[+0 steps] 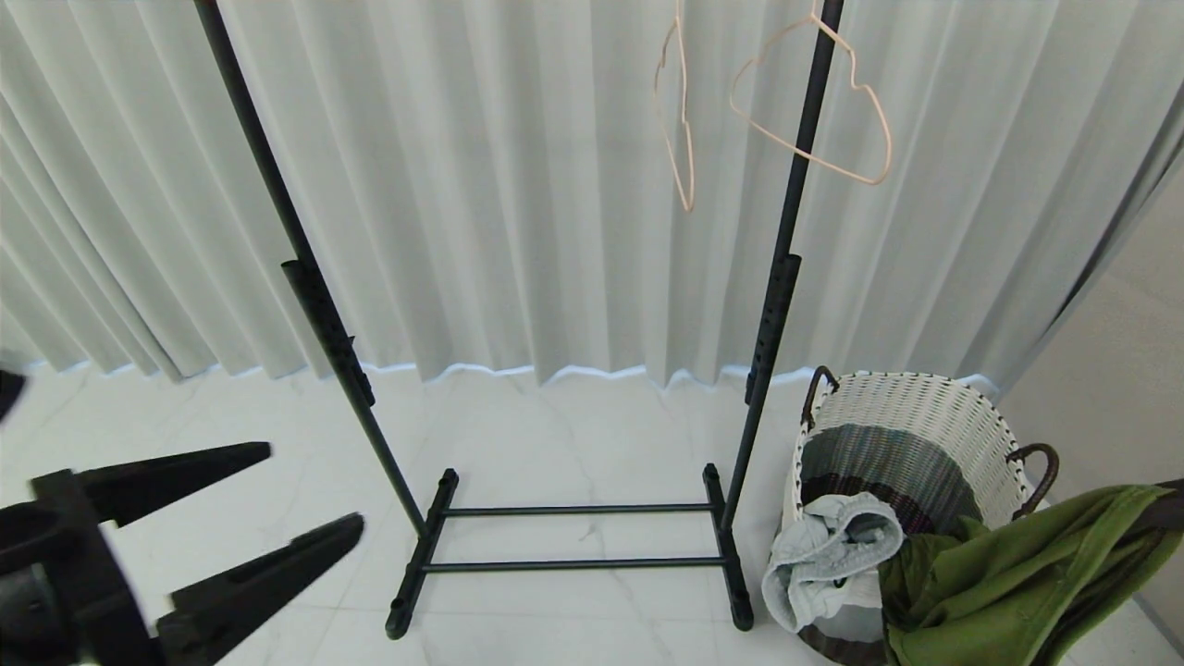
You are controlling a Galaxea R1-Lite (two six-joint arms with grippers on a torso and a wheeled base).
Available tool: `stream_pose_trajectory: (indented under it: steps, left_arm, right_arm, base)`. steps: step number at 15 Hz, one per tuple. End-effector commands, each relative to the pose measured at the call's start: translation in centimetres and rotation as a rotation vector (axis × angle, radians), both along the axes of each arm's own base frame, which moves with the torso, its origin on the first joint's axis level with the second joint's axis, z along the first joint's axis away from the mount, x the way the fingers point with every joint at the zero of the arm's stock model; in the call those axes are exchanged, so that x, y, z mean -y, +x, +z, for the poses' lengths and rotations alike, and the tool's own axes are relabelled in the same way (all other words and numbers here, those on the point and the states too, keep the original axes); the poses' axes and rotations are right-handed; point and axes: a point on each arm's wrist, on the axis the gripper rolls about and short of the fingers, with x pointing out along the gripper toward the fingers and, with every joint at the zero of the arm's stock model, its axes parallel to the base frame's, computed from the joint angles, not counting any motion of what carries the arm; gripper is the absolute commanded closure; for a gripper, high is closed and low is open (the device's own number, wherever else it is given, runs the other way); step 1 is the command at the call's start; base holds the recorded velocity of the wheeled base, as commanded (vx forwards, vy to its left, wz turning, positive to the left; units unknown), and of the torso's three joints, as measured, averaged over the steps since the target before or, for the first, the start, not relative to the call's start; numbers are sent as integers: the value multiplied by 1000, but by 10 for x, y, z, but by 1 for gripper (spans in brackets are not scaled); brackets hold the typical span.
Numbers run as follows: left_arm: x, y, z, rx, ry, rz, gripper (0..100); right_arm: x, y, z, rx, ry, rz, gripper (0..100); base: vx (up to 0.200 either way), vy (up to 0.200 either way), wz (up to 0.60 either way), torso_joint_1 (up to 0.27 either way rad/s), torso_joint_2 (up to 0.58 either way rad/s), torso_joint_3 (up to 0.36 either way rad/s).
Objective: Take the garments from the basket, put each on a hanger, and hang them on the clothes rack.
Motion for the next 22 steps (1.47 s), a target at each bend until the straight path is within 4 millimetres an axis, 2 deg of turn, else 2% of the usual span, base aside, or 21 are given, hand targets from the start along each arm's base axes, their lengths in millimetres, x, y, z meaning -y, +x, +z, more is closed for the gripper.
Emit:
stream_pose_trajectory:
  steps: [1, 3, 4, 6, 7, 10, 11, 12, 13, 15, 22]
  left_arm:
    - [56, 59, -22, -191, 93, -104, 0]
    - [98, 81, -26, -236, 64, -94, 0]
    - [131, 89, -34, -268, 61, -54, 0]
    - [180, 96, -50, -319, 58, -1, 0]
    - [215, 90, -64, -362, 53, -19, 0]
    - [286, 64, -97, -410, 97, -134, 0]
    - [298, 58, -101, -413, 95, -156, 0]
    - [328, 46, -106, -427, 59, -197, 0]
    - [345, 41, -107, -437, 23, -212, 0]
    - [363, 42, -119, -444, 5, -190, 0]
    - [385, 67, -141, -419, -29, -75, 0]
  right_arm:
    - [-3, 8, -9, -40, 6, -7, 100]
    - [-6, 16, -12, -40, 39, -31, 100]
    - [-7, 21, -16, -21, 54, -44, 100]
    - [-8, 24, -18, 5, 82, -59, 100]
    - [-8, 23, -17, 12, 86, -57, 100]
    - [-7, 20, -14, 22, 118, -80, 100]
    - [-7, 19, -14, 24, 130, -88, 100]
    - [-6, 18, -12, 22, 152, -105, 100]
    - [-6, 16, -11, 25, 160, -107, 100]
    - [-5, 13, -13, 18, 170, -117, 100]
    - [-3, 7, -14, 18, 179, -121, 100]
  base:
    - [0, 0, 0, 0, 0, 0]
    - [0, 0, 0, 0, 0, 0]
    - [0, 0, 0, 0, 0, 0]
    - [0, 0, 0, 0, 0, 0]
    - [0, 0, 0, 0, 0, 0]
    - [0, 0, 0, 0, 0, 0]
    - [0, 0, 0, 0, 0, 0]
    - [0, 0, 0, 0, 0, 0]
    - [0, 0, 0, 0, 0, 0]
    - [0, 0, 0, 0, 0, 0]
    - [0, 0, 0, 0, 0, 0]
